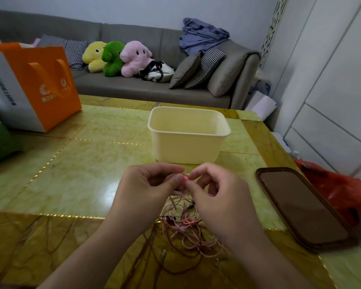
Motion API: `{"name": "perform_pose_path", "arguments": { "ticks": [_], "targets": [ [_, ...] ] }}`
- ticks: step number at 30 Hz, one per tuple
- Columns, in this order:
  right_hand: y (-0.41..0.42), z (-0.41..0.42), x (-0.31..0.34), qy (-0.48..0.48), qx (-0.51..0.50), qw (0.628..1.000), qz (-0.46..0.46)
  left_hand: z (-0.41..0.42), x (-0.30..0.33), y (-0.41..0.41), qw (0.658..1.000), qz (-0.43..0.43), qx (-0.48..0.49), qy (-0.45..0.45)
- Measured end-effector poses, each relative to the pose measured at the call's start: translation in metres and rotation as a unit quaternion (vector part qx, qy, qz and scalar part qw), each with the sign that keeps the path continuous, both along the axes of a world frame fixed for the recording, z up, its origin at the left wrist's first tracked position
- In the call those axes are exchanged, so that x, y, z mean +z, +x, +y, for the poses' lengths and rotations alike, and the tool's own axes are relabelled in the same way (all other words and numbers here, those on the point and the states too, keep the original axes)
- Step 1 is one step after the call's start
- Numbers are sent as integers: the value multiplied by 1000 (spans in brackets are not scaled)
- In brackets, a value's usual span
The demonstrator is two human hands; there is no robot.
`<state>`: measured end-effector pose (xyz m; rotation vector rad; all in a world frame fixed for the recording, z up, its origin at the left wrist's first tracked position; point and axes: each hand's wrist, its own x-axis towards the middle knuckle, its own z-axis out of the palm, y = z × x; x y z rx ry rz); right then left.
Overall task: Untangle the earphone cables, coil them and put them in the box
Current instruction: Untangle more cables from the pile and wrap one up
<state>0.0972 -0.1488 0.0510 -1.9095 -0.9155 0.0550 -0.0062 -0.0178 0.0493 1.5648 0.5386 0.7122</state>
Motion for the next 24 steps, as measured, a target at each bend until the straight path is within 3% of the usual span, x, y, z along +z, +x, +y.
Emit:
{"name": "perform_pose_path", "arguments": {
  "ticks": [10, 16, 24],
  "targets": [
    [-1, -1, -5, 1, -19, 977, -211, -2, 0, 1, 1000, 2, 10, 1],
    [0, -1, -6, -7, 4, 980, -201, -1, 0, 0, 1000, 13, 19, -1],
    [-1, 0, -7, -43, 11, 984, -172, -8, -2, 1, 996, 56, 16, 68]
  ]
}}
